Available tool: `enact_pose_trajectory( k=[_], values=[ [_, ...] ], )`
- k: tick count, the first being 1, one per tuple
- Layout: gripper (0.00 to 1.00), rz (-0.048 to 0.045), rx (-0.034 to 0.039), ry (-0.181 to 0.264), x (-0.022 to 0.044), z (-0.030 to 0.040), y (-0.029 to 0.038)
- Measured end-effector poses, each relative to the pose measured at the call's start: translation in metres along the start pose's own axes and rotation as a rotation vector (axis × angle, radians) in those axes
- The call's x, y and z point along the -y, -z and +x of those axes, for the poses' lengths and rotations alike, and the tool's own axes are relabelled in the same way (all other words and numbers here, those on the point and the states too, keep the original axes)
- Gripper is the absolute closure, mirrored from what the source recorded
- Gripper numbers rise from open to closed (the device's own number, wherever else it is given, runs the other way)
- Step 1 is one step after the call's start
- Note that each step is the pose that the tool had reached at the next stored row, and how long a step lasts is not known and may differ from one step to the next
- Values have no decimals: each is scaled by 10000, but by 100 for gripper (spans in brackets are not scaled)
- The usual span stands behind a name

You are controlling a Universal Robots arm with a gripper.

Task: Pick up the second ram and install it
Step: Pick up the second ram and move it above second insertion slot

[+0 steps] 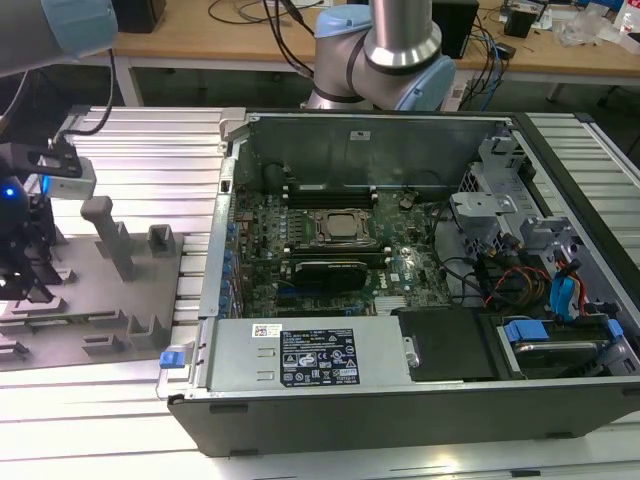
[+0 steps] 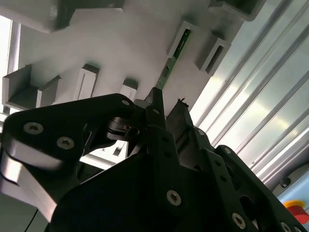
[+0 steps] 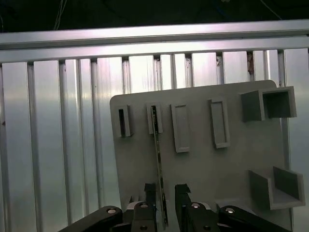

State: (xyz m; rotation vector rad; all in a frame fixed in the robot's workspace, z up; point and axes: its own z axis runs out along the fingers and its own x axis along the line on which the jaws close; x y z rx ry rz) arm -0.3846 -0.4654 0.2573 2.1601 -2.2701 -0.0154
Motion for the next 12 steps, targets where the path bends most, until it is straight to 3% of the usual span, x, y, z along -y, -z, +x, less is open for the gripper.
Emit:
enact_pose_trajectory(
  k=[3, 12],
  values=[
    [70, -1, -1, 36, -27, 2, -124],
    [70, -2, -4, 203, -72, 16, -322]
  ],
)
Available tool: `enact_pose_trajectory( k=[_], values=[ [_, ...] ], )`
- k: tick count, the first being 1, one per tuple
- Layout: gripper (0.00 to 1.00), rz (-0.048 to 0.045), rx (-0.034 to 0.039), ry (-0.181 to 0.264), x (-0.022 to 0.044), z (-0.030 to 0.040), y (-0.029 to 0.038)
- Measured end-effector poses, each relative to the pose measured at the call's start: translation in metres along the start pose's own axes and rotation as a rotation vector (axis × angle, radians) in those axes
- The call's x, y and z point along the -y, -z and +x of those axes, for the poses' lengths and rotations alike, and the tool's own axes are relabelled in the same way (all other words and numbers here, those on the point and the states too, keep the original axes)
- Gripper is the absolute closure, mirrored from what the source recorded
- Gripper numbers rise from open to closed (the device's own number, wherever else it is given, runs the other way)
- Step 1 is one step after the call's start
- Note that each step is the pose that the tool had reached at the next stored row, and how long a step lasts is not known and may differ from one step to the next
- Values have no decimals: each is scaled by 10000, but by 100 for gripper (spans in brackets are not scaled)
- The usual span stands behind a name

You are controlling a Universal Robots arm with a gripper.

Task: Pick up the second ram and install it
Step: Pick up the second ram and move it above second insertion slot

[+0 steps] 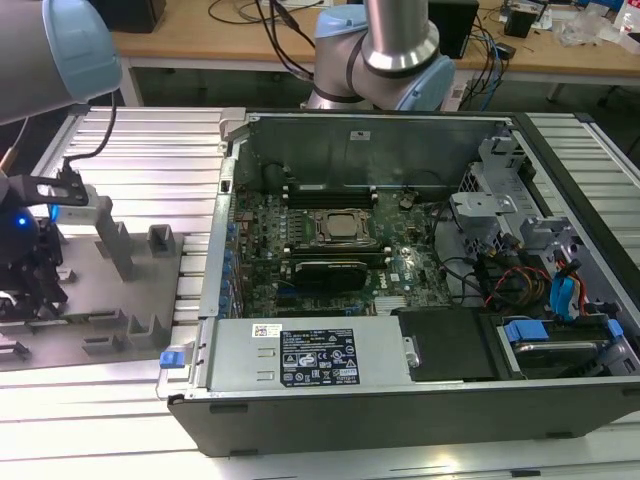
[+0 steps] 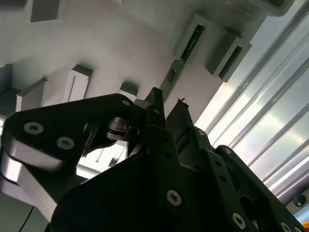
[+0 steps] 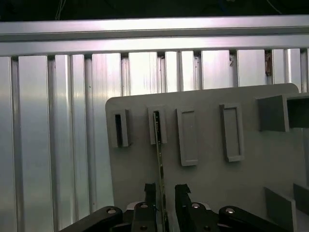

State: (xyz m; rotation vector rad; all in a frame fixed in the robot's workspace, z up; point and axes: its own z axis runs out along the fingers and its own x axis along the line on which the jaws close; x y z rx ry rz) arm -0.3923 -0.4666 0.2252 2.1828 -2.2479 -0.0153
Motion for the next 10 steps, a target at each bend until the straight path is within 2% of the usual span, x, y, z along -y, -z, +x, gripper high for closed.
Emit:
enact_pose_trajectory(
  k=[4, 6, 7, 10],
  values=[
    [70, 3, 2, 66, -4, 27, -112],
    [70, 2, 4, 76, -4, 28, -139],
    [70, 1, 23, 84, -3, 29, -160],
    [70, -2, 163, 135, -5, 38, -216]
  ],
)
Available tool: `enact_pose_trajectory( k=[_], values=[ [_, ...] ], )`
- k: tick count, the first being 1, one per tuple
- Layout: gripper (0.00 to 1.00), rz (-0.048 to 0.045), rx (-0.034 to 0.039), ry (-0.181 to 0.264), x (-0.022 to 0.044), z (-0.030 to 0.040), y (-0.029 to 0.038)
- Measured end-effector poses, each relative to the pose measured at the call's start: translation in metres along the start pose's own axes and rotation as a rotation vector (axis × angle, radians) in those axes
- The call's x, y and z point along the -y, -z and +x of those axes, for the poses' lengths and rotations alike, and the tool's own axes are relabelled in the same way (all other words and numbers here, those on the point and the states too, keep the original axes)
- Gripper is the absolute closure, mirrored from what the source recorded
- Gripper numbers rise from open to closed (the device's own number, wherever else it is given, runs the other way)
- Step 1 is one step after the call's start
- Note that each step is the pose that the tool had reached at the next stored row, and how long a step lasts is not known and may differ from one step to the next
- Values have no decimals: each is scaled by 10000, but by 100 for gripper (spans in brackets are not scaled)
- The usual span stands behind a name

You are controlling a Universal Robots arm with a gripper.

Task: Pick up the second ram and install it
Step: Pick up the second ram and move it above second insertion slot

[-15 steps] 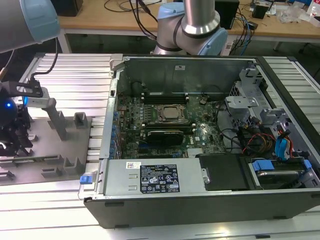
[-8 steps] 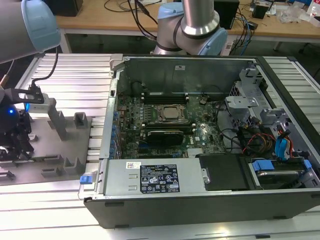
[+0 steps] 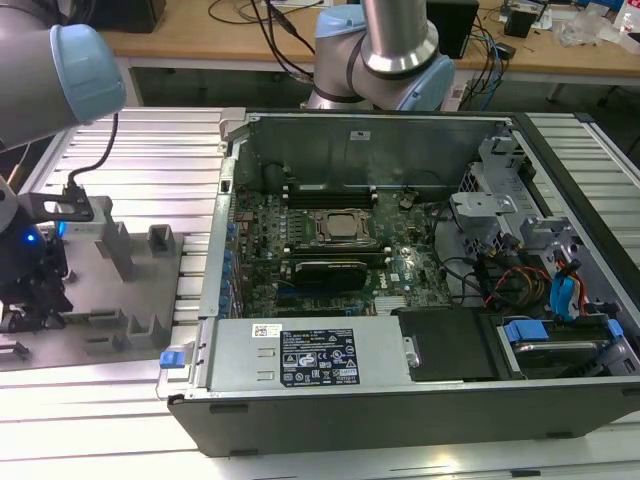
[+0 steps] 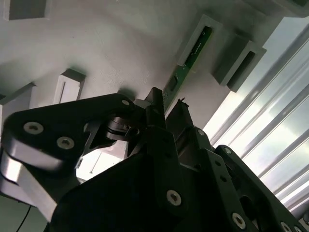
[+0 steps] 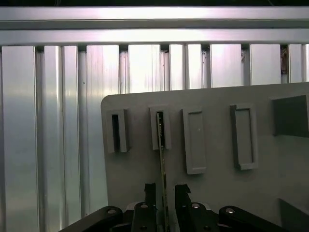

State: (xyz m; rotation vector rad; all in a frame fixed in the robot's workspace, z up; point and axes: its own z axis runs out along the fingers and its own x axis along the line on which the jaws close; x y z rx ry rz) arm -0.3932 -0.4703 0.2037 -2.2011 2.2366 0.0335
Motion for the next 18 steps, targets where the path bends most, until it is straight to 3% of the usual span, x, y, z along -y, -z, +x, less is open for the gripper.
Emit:
enact_pose_trajectory(
  k=[3, 9, 11, 18],
  values=[
    [70, 0, 69, 50, -5, 18, -27],
    [70, -3, 69, 51, -5, 20, -28],
    [85, -3, 68, 51, -5, 20, -28],
    [86, -3, 69, 51, -5, 21, -29]
  ],
)
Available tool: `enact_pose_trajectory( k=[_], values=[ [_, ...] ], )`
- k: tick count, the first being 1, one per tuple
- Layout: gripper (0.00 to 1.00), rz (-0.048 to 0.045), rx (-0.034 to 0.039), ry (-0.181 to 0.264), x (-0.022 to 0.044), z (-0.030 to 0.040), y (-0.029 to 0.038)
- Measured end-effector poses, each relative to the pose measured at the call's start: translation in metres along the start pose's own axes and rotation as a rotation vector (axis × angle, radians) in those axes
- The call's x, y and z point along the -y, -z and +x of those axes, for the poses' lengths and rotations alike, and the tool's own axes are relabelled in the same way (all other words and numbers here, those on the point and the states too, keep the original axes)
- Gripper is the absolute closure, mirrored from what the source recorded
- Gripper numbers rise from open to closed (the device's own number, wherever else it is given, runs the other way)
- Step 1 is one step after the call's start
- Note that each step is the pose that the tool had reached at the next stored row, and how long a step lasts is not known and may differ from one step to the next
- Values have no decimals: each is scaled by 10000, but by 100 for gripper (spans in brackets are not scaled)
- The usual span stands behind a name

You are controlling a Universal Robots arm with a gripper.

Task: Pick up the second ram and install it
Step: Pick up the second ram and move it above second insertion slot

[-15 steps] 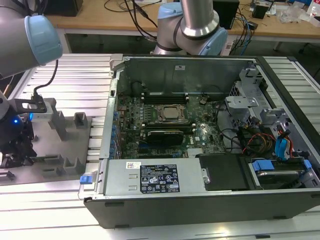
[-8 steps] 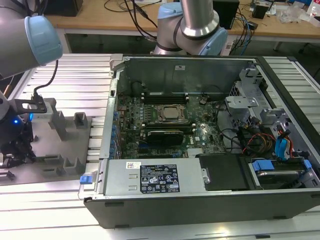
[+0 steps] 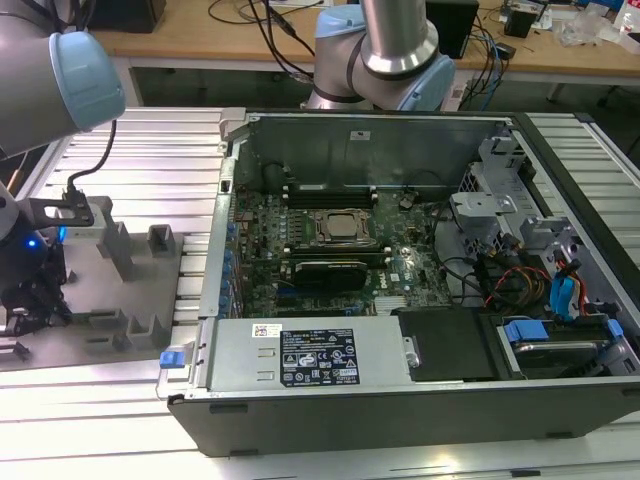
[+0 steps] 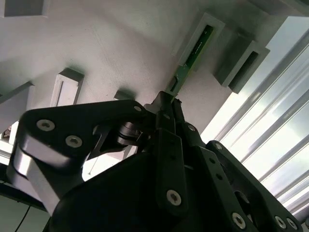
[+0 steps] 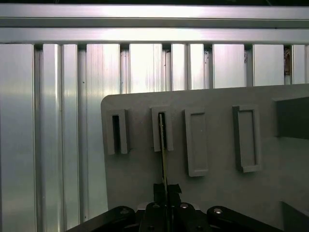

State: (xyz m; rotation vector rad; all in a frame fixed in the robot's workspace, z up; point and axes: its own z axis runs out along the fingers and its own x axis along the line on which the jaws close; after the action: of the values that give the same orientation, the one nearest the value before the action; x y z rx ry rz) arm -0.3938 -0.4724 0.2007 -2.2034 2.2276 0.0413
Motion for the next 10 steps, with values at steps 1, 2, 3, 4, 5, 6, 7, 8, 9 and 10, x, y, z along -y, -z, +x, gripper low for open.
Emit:
enact_pose_trajectory(
  k=[1, 2, 3, 4, 5, 6, 7, 8, 9, 10],
  values=[
    [86, 0, 1, 0, 0, 0, 0],
    [86, 0, 0, 0, 0, 0, 0],
    [86, -1, -4, -1, 0, 0, 0],
    [86, 0, -6, 0, 0, 1, 5],
    [86, 1, -6, 0, 0, 0, 33],
    [86, 0, -6, 0, 0, -1, 53],
    [86, 0, -6, 0, -1, -2, 95],
    [86, 0, -3, 0, -2, -4, 150],
    [86, 0, -3, 0, -3, -5, 199],
    [86, 0, -2, -1, -4, -6, 260]
  ],
)
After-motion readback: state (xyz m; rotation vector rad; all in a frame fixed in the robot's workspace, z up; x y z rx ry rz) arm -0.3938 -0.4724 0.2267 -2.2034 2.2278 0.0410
